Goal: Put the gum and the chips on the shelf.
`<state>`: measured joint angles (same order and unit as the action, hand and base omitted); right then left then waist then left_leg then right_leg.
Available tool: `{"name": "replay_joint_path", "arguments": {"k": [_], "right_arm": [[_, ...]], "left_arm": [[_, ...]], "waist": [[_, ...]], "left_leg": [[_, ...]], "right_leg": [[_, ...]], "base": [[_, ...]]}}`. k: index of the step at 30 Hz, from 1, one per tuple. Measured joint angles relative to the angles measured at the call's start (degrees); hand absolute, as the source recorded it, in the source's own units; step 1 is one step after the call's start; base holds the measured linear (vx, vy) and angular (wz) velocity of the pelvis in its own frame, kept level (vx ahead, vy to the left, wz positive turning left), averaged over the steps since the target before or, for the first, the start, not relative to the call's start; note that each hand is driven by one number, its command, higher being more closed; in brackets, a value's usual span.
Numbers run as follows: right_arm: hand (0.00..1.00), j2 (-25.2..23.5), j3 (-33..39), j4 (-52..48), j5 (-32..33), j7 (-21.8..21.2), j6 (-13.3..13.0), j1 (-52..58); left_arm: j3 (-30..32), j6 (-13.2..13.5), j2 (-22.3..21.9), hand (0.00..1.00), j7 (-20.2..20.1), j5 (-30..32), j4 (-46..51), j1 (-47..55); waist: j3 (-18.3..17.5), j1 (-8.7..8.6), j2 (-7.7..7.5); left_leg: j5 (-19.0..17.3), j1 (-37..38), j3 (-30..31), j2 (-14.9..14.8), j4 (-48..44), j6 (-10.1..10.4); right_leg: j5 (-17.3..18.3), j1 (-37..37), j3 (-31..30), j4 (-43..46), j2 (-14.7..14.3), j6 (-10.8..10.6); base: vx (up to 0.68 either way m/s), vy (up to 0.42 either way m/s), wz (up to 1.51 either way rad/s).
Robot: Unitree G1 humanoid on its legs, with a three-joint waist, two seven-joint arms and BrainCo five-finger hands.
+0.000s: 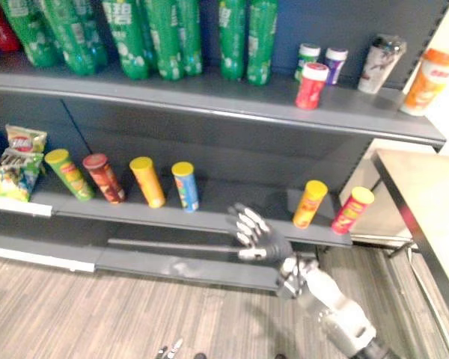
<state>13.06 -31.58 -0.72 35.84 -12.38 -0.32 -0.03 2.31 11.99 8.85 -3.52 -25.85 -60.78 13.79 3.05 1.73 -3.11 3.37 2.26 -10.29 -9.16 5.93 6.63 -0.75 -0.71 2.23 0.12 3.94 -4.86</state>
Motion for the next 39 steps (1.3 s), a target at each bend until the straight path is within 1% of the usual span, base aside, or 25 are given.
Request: {"name": "replay_joint_path", "arguments": {"k": [1,3,6,7,10,12,14,15,17,20,22,23,25,27,29,30,31,32,33,34,35,36,37,38,39], "right_arm": [[0.00,0.0,0.1,4.6,-0.5,-1.0,-1.5,2.1],[0.00,-0.1,0.7,13.5,-4.9,-1.3,-3.2,4.6],[0.00,-0.8,4.2,21.1,-7.6,-1.1,-3.6,6.8],[0.00,-1.0,6.5,23.8,-9.0,-0.6,-3.8,7.6],[0.00,-1.8,12.2,29.8,-9.0,1.6,-4.4,8.9],[0.00,-2.5,15.6,34.0,-9.4,3.4,-5.3,9.4],[0.00,-2.9,19.1,40.6,-13.2,5.4,-6.4,9.7],[0.00,-3.0,20.0,42.5,-14.1,5.8,-6.7,9.9],[0.00,-3.3,23.4,48.8,-18.8,7.0,-7.8,10.7],[0.00,-4.8,29.1,54.6,-20.0,8.3,-8.8,10.4],[0.00,-5.0,31.3,58.0,-20.1,8.7,-10.3,9.7],[0.00,-5.1,32.2,59.3,-20.1,9.5,-10.8,9.7],[0.00,-5.2,34.4,61.9,-20.2,10.8,-10.9,10.0],[0.00,-5.7,37.1,63.1,-20.2,11.2,-10.5,11.2],[0.00,-7.1,40.8,63.7,-20.0,11.8,-10.1,13.2],[0.00,-8.8,44.0,64.2,-19.3,12.1,-9.8,14.6],[0.00,-9.5,45.3,64.2,-18.8,12.2,-9.7,15.1],[0.00,-11.2,48.1,63.9,-17.0,12.6,-9.9,16.1],[0.00,-11.7,49.4,63.2,-16.7,12.7,-10.0,16.4],[0.00,-12.0,50.2,61.6,-16.6,12.6,-10.2,17.1],[0.00,-12.3,50.8,59.6,-16.7,12.3,-10.7,17.1],[0.00,-12.6,51.2,58.9,-16.9,12.1,-10.8,17.1],[0.00,-13.0,51.9,58.3,-17.0,12.0,-11.1,17.6],[0.00,-13.4,52.7,58.4,-17.2,11.9,-11.7,18.0],[0.00,-13.8,53.3,58.4,-17.3,11.9,-12.1,18.2]], "left_arm": [[-0.5,0.0,0.2,0.00,0.0,-0.1,-0.4,-0.1],[-1.2,-0.1,0.3,0.00,0.0,-0.3,-0.6,-0.2],[-1.5,-0.6,0.1,0.00,0.0,-0.5,-0.7,-0.3],[-1.5,-1.4,0.1,0.00,0.0,-0.8,-0.7,-0.2],[-1.3,-2.6,0.0,0.00,-0.1,-0.5,-0.8,-0.2],[-1.3,-2.7,-0.3,0.00,-0.5,-0.3,-0.8,-0.1],[-1.1,-2.7,-0.8,0.00,-0.8,-0.3,-0.8,-0.1],[-1.0,-2.7,-1.0,0.00,-0.8,-0.3,-0.8,-0.2],[-0.8,-2.6,-1.4,0.00,-0.8,-0.2,-0.8,-0.2],[-0.7,-2.5,-1.7,0.00,-0.7,0.0,-0.8,-0.1],[-0.7,-1.9,-1.7,0.00,-0.3,1.0,-0.8,-0.2],[-0.7,-0.6,-1.9,0.00,0.3,2.3,-0.8,-0.3],[-0.8,2.5,-2.0,0.00,2.1,2.5,-0.8,-0.5],[-0.7,4.2,-2.4,0.00,3.5,2.5,-0.8,-0.6],[0.1,4.3,-2.4,0.00,4.1,4.0,-0.8,-1.2],[1.4,4.2,-2.8,0.00,4.5,4.5,-0.8,-1.6],[2.3,4.1,-3.1,0.00,4.5,4.5,-0.9,-1.8],[4.1,3.7,-3.7,0.00,4.6,4.5,-0.9,-2.3],[4.8,3.5,-4.1,0.00,4.5,4.5,-0.9,-2.5],[5.7,3.4,-4.6,0.00,4.4,4.5,-0.9,-2.2],[7.2,3.1,-5.1,0.00,4.2,4.6,-0.8,-2.2],[7.3,2.9,-5.1,0.00,4.3,4.6,-0.8,-2.6],[7.1,2.9,-5.4,0.00,4.3,4.6,-0.7,-3.5],[7.1,3.1,-5.4,0.00,4.3,4.6,-0.7,-4.7],[7.1,3.2,-5.3,0.00,4.4,4.6,-0.7,-5.4]], "waist": [[0.0,-0.27,0.15],[0.0,-0.33,0.41],[0.1,-0.30,0.92],[0.1,-0.38,1.29],[-0.2,-0.81,1.93],[-0.4,-1.28,2.27],[-0.4,-1.80,2.86],[-0.5,-1.82,2.95],[-0.6,-1.93,3.23],[-0.5,-2.51,3.40],[-0.5,-2.95,3.38],[-0.3,-2.97,3.18],[0.0,-3.01,3.07],[0.2,-3.24,2.82],[0.5,-3.45,2.52],[1.2,-3.44,2.13],[1.5,-3.44,1.98],[2.1,-3.39,1.70],[2.7,-3.35,1.68],[3.6,-3.37,2.38],[3.5,-3.23,3.43],[3.8,-3.42,3.44],[3.9,-3.98,3.89],[4.1,-4.43,4.13],[4.1,-4.56,4.09]], "left_leg": [[0.0,0.0,-0.1,0.1,0.0,0.0],[-0.1,0.0,-0.1,0.3,0.0,0.0],[-0.1,0.0,-0.1,0.4,0.0,0.0],[-0.2,0.0,-0.1,0.4,0.0,-0.1],[-0.3,0.0,-0.1,0.5,0.0,-0.1],[-0.4,0.0,-0.1,0.5,0.0,-0.1],[-0.5,0.1,-0.2,0.5,0.0,0.0],[-0.6,0.2,-0.2,0.5,0.0,0.0],[-0.7,0.5,-0.3,0.5,0.0,0.2],[-1.1,2.0,-0.6,0.5,0.0,0.5],[-1.4,2.6,-0.8,0.6,0.0,0.4],[-1.7,3.0,-0.9,0.7,0.0,0.2],[-2.2,3.5,-1.2,1.0,0.0,-0.1],[-2.5,4.0,-1.5,1.7,-0.2,-0.4],[-2.9,4.4,-1.6,3.0,-0.4,-1.0],[-3.1,5.8,-3.0,3.8,-0.5,-1.2],[-3.4,6.2,-3.9,3.9,-0.5,-1.3],[-4.8,6.4,-6.4,3.7,-1.9,-1.7],[-5.9,6.6,-8.2,3.3,-3.3,-1.9],[-7.6,6.8,-13.4,1.7,-6.0,-2.8],[-9.2,6.6,-20.0,-0.5,-8.3,-3.3],[-9.5,6.8,-22.8,-1.5,-8.7,-3.1],[-9.3,7.0,-27.1,-3.7,-8.8,-2.7],[-8.9,7.3,-31.0,-6.1,-9.0,-2.1],[-8.6,7.5,-33.1,-7.0,-9.0,-1.6]], "right_leg": [[0.0,0.0,-0.1,0.0,0.1,0.0],[0.0,-0.1,-0.2,-0.1,0.1,0.0],[0.0,-0.1,-0.2,-0.1,0.2,0.0],[0.0,-0.1,-0.1,-0.1,0.2,0.0],[0.2,0.0,-0.1,-0.1,0.3,-0.1],[0.3,-0.1,-0.1,-0.1,0.3,-0.1],[0.5,0.0,-0.1,0.0,0.3,-0.1],[0.6,0.0,-0.1,0.0,0.3,-0.1],[0.9,0.3,-0.1,0.2,0.3,-0.1],[1.4,1.4,-0.1,0.4,0.3,-0.2],[2.1,1.6,-0.2,1.1,0.3,-0.3],[2.4,1.8,-0.4,1.2,0.4,-0.3],[3.4,1.4,-0.7,2.9,0.6,-0.5],[5.7,-0.3,-1.3,6.7,1.5,-1.0],[7.1,-1.5,-2.0,9.8,2.6,-2.2],[6.6,-1.8,-2.7,11.0,3.6,-2.8],[6.4,-1.9,-3.0,11.1,3.8,-3.1],[4.9,-2.1,-3.7,11.0,3.9,-3.7],[3.5,-2.3,-3.6,10.7,3.5,-3.6],[-0.2,-2.7,-3.2,7.8,2.5,-3.3],[-2.1,-3.5,2.4,6.7,2.1,-1.3],[-0.8,-4.6,7.5,9.4,2.6,0.7],[1.4,-6.1,16.4,16.1,4.5,3.9],[1.8,-6.0,22.2,20.6,6.5,4.4],[1.8,-5.7,24.2,21.8,7.6,4.4]], "base": [[0.01,0.016,-0.05],[0.00,0.000,0.00],[0.00,0.000,0.00],[0.00,0.000,0.00],[0.00,0.000,0.00],[0.02,0.000,0.00],[0.04,-0.001,-0.02],[0.04,-0.001,-0.02],[0.04,0.000,-0.01],[0.05,0.004,-0.04],[0.01,0.003,-0.02],[0.02,0.012,-0.03],[0.04,0.018,-0.06],[0.05,0.042,-0.04],[0.08,0.078,-0.07],[0.08,0.075,-0.29],[0.06,0.110,-0.64],[0.00,0.049,-0.76],[-0.05,0.093,-1.42],[-0.12,0.081,-2.10],[-0.15,0.096,-2.32],[-0.13,0.092,-2.31],[-0.08,0.079,-2.02],[-0.06,0.065,-1.92],[-0.03,0.003,-1.91]]}}
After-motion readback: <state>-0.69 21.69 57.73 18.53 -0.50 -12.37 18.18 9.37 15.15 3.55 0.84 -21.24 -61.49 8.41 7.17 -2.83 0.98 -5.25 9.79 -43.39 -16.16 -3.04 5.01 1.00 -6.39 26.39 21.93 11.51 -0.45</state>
